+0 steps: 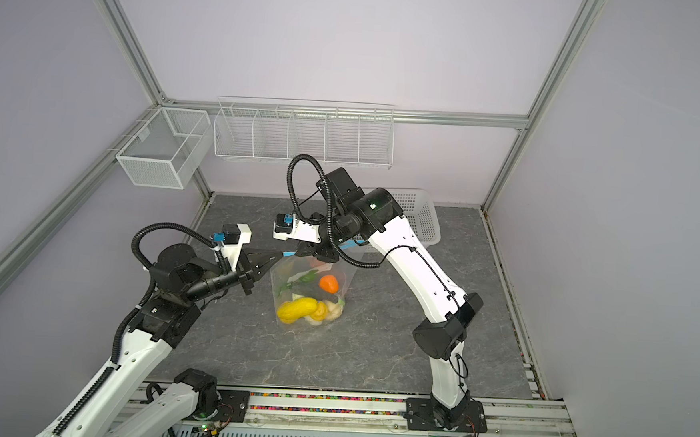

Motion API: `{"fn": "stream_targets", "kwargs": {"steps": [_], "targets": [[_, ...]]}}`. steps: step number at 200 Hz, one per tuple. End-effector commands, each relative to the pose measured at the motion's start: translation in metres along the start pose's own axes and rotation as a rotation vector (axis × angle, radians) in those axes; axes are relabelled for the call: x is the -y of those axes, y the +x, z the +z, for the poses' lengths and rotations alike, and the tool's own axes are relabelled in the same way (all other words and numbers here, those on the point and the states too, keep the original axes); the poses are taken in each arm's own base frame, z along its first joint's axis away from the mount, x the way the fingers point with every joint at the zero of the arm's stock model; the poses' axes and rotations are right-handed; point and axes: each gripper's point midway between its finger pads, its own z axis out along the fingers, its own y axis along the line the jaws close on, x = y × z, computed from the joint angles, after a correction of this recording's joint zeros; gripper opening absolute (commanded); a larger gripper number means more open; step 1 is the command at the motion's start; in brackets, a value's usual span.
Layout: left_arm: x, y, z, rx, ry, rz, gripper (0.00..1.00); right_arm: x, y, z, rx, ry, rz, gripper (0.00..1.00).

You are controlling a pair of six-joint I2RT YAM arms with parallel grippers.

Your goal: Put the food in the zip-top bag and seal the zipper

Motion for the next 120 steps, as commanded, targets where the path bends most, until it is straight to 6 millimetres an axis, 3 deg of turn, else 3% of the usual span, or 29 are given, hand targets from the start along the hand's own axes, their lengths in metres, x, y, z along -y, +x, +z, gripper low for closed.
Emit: {"fn": "stream_targets", "kwargs": {"steps": [1, 34, 120], "targets": [[-0.023, -0.005, -0.007, -0.014, -0.157, -0.029, 0.0, 0.005, 0.011, -0.007, -0.052, 0.023, 0.021, 0.06], [-0.047, -0.009, -0.018, 0.0, -0.322, -0.038, 0.0, 0.005, 0.013, -0.008, -0.064, 0.025, 0.02, 0.06], [-0.083, -0.015, -0.035, 0.015, -0.555, 0.0, 0.0, 0.007, 0.018, -0.011, -0.103, 0.051, 0.026, 0.06]]}}
